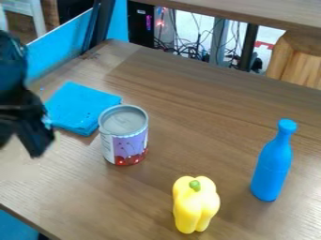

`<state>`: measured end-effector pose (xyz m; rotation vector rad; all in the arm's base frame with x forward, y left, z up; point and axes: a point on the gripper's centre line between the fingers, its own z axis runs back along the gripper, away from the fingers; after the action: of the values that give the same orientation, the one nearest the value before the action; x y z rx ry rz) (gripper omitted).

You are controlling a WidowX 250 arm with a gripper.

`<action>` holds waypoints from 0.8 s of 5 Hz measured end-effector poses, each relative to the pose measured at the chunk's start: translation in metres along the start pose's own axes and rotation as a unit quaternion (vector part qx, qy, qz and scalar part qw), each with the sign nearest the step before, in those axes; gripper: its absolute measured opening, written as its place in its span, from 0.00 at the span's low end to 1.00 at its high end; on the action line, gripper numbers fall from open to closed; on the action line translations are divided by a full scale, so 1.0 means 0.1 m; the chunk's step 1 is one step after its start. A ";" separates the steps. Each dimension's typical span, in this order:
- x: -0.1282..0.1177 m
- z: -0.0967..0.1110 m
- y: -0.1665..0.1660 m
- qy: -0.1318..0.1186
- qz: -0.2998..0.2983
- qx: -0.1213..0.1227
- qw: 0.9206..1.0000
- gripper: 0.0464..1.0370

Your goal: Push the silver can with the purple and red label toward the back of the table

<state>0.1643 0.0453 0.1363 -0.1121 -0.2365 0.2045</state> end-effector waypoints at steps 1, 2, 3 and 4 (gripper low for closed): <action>0.05 -0.23 -0.06 -0.030 0.006 -0.003 1.000 0.96; 0.16 -0.47 -0.15 -0.051 0.011 0.003 0.999 0.96; 0.24 -0.68 -0.22 -0.047 0.004 0.025 0.999 0.96; 0.39 -0.76 -0.26 -0.057 0.005 0.042 0.997 0.96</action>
<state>0.2246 0.0222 0.0744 -0.0177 -0.3398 0.2312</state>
